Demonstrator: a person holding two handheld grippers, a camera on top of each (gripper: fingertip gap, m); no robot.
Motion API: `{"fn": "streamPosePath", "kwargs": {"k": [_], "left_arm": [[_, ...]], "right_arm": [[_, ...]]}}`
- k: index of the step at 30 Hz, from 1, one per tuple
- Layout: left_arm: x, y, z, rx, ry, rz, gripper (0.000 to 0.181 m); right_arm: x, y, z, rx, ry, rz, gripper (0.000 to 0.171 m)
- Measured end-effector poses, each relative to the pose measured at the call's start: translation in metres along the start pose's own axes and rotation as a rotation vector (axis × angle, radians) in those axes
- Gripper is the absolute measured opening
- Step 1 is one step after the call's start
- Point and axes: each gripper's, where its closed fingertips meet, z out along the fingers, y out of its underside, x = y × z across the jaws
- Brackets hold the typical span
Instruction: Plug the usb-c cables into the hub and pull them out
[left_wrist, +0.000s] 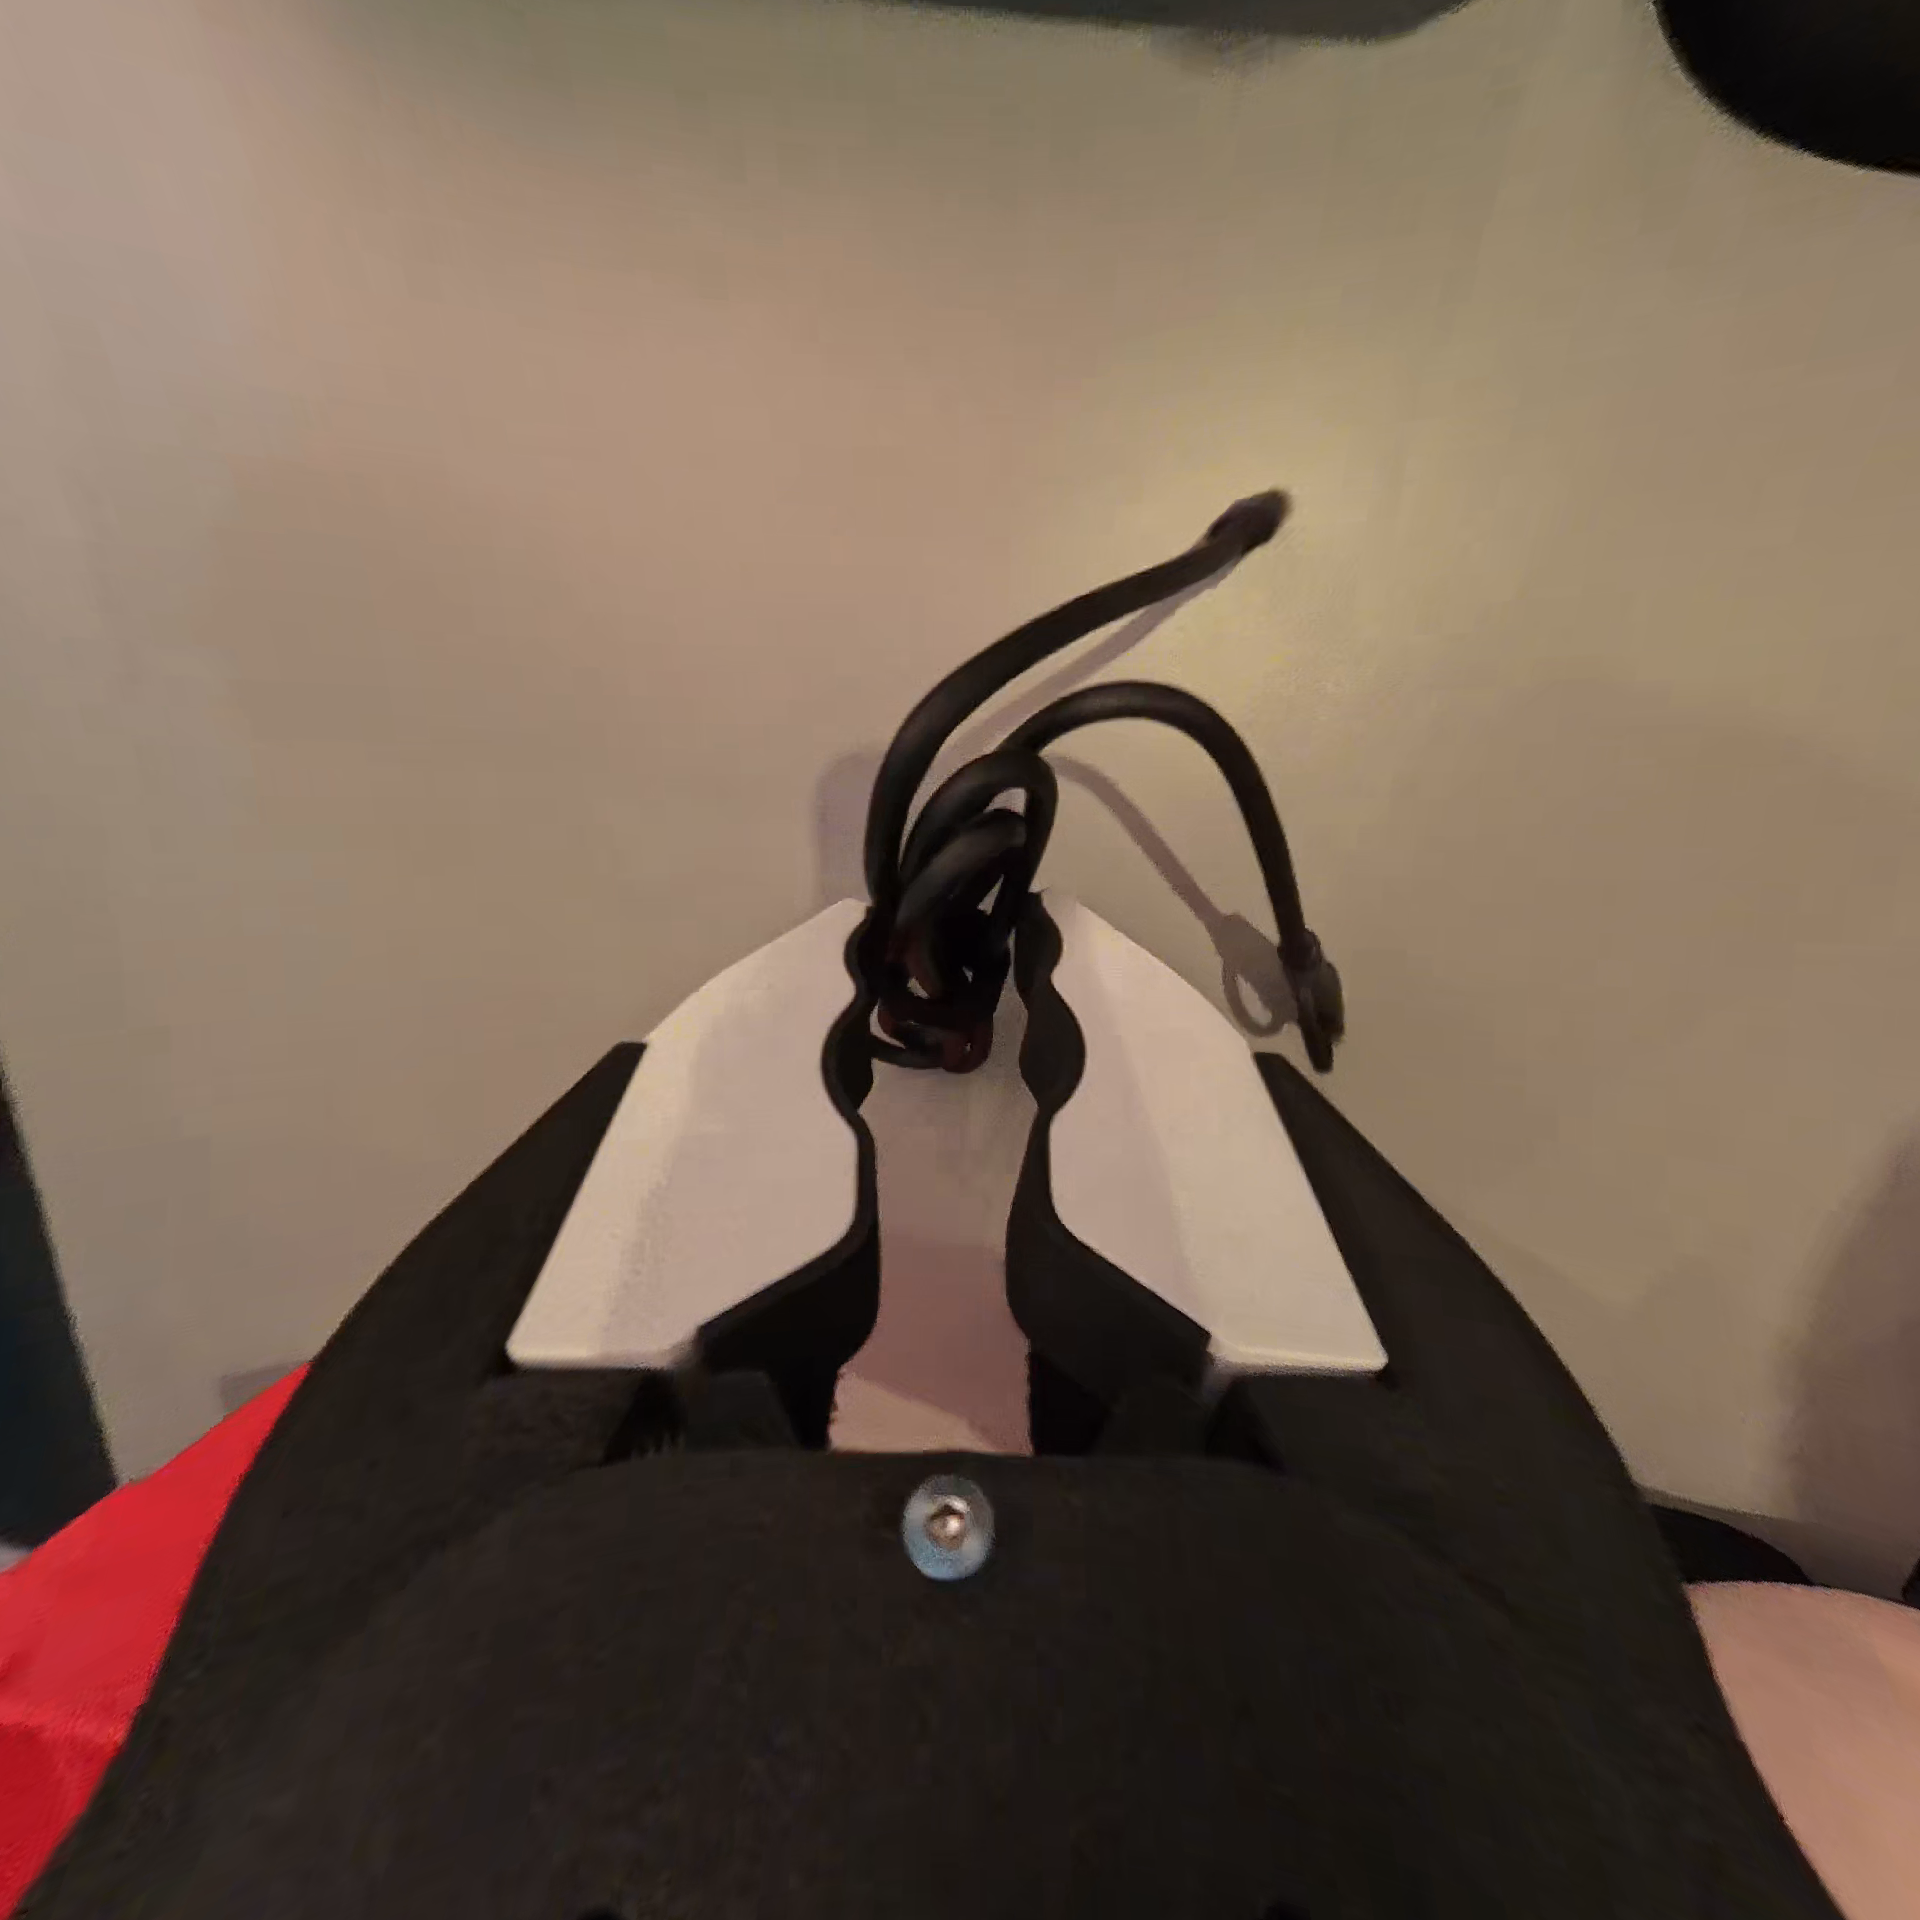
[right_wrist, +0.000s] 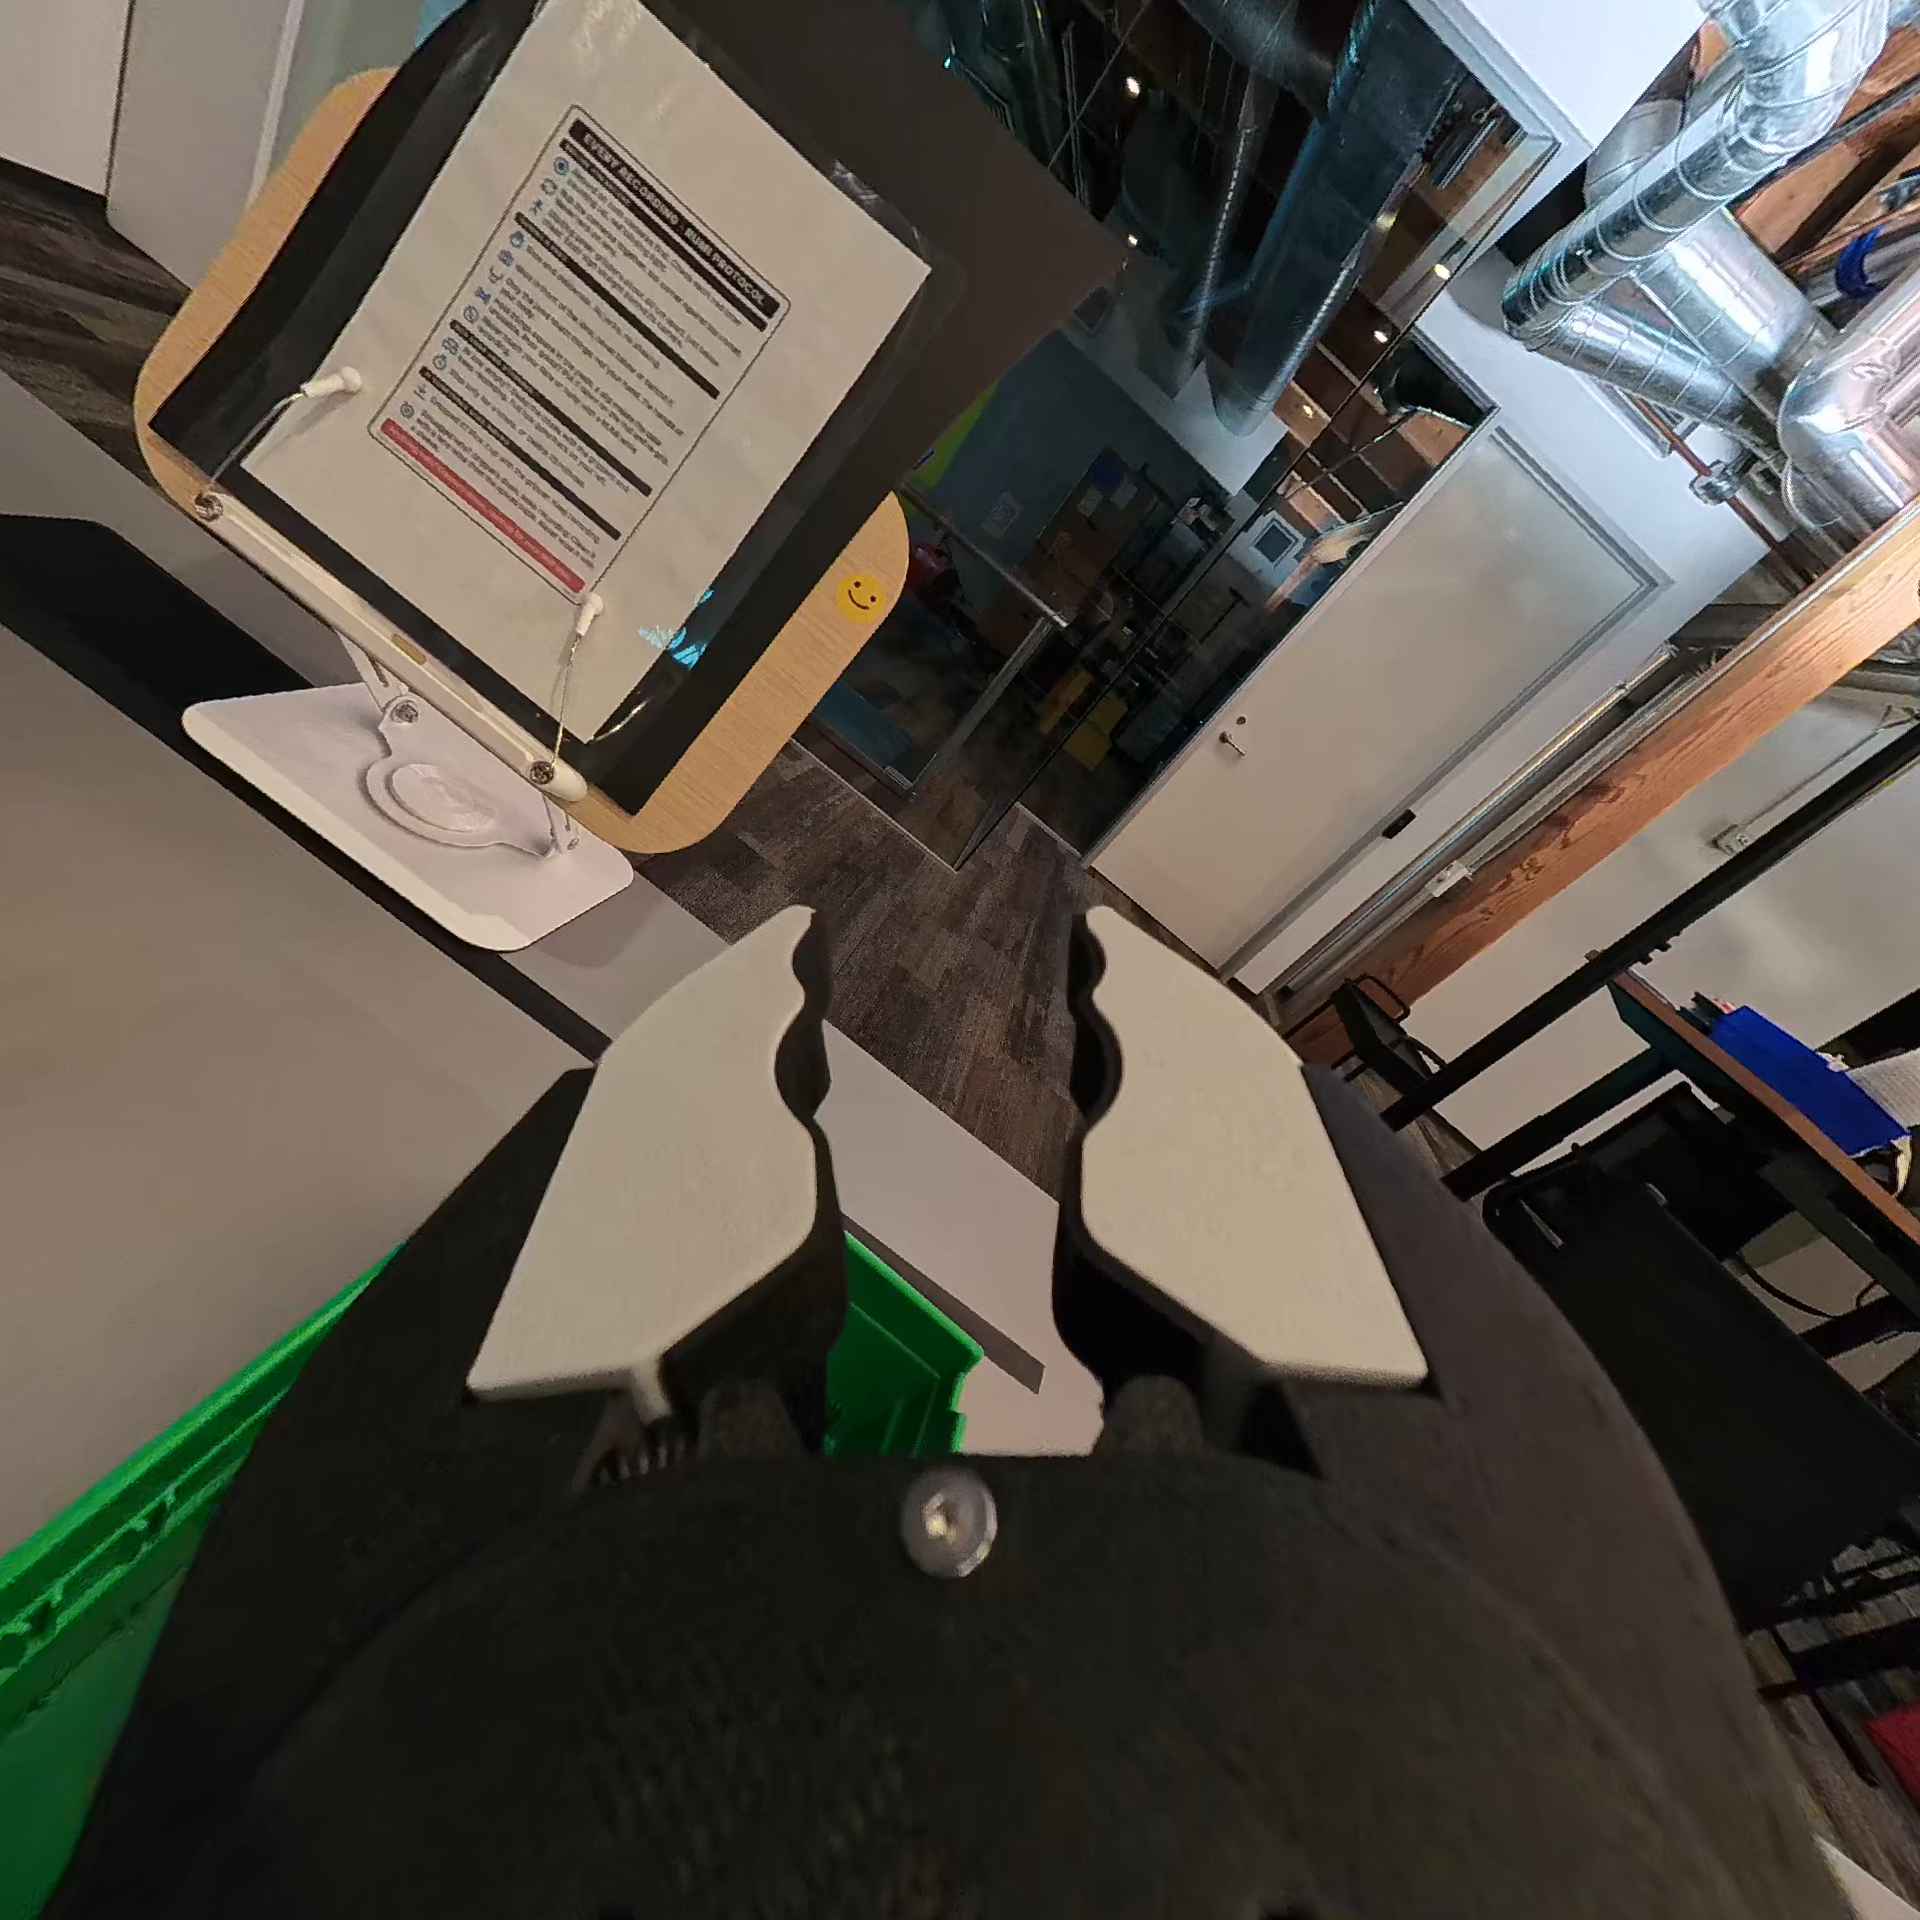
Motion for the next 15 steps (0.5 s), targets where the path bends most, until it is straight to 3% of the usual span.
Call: {"fn": "streamPosePath", "kwargs": {"k": [8, 15], "left_arm": [[-0.002, -0.012, 0.018, 0.097, 0.089, -0.05, 0.032], [-0.008, -0.018, -0.009, 0.201, 0.047, -0.051, 0.041]], "right_arm": [[0.0, 0.003, 0.001, -0.014, 0.003, -0.008, 0.045], [0.0, 0.002, 0.001, -0.01, -0.001, -0.011, 0.046]]}}
